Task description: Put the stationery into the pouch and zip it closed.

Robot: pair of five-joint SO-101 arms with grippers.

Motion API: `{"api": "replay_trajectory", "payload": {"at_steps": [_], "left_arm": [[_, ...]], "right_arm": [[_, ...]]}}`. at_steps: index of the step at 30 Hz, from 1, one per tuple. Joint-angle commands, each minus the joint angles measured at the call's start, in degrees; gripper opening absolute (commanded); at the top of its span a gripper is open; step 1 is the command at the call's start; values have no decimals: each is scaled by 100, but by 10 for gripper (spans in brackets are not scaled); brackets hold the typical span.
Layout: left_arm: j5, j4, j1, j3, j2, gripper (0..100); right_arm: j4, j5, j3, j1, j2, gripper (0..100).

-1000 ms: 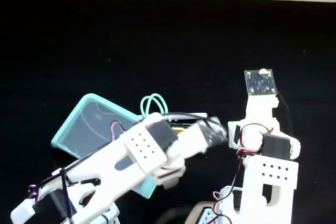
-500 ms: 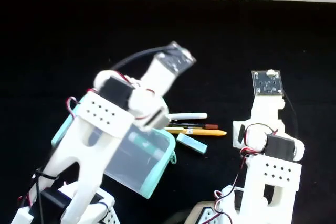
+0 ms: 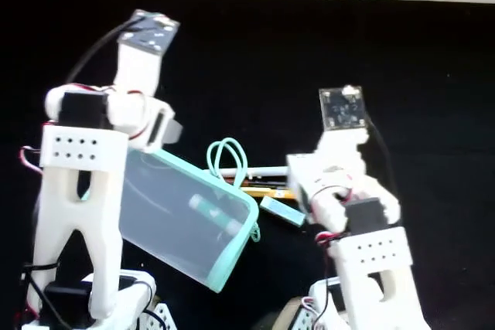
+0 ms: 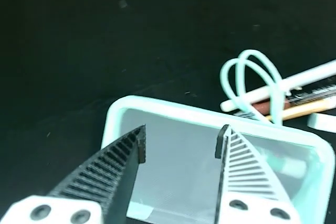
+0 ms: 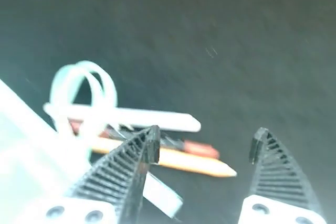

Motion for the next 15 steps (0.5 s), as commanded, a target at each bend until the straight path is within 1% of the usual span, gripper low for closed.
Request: {"api": "replay_trajectory", "payload": {"at_steps": [1, 2, 4, 7, 12, 15], "left_arm": [[-26, -26, -224, -171, -92, 242], [-26, -26, -251, -171, -92, 242], [-26, -18, -251, -171, -92, 242], [-26, -18, -233, -171, -92, 242], [-9, -18, -242, -171, -92, 242], [-9, -18, -242, -171, -92, 242]], "right_arm": [[-1569, -897, 470, -804, 31, 285], [-2062, -976, 655, -1024, 127, 285], [-3011, -1002, 927, -1244, 479, 285], [-3811, -1002, 936, -1279, 1393, 285], [-3916, -1002, -145, -1262, 3292, 285], [-3899, -1002, -646, -1270, 4075, 285]]}}
